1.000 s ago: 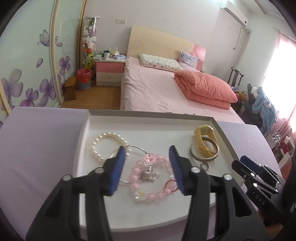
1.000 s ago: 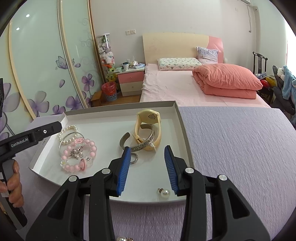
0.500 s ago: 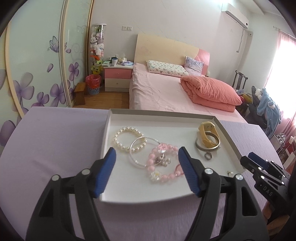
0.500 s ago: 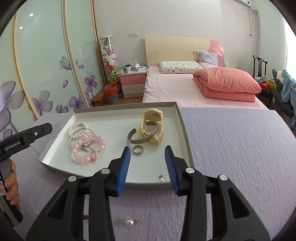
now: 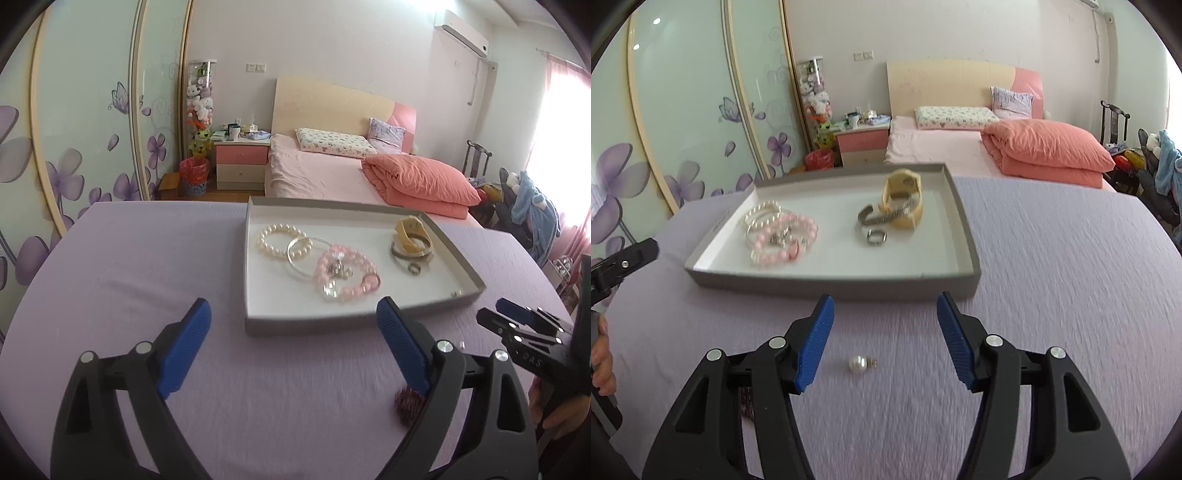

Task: Organize jewelry
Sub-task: 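Grasp the second pearl earring with the right tool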

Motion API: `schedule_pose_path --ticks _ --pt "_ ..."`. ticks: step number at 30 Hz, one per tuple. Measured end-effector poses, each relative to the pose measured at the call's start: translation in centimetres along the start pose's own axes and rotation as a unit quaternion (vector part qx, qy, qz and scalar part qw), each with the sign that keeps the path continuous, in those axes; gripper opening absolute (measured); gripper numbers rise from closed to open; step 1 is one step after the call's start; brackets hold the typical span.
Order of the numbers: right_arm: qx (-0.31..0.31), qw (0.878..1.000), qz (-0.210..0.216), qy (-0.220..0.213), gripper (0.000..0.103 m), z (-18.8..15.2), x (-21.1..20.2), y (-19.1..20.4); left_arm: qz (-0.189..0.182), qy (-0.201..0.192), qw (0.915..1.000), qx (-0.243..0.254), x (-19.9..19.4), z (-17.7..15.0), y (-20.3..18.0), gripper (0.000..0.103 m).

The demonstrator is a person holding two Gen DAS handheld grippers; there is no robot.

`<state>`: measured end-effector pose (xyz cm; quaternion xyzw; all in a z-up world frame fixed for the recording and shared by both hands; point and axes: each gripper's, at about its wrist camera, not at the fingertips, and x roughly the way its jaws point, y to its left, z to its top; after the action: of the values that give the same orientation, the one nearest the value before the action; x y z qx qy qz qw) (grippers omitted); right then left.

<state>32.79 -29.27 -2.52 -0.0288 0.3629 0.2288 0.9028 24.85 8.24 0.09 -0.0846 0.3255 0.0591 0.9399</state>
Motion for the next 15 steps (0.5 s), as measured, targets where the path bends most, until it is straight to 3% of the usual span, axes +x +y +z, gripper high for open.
schedule_pose_path --ticks 10,15 --pt "-0.021 0.998 0.013 0.051 0.058 -3.0 0.8 1.1 -0.017 0.014 0.9996 0.020 -2.0 -4.7 -0.7 0.097" --pt "-0.033 0.997 0.012 0.066 0.045 -3.2 1.4 2.1 -0.025 0.015 0.9993 0.024 -2.5 -5.4 -1.2 0.098"
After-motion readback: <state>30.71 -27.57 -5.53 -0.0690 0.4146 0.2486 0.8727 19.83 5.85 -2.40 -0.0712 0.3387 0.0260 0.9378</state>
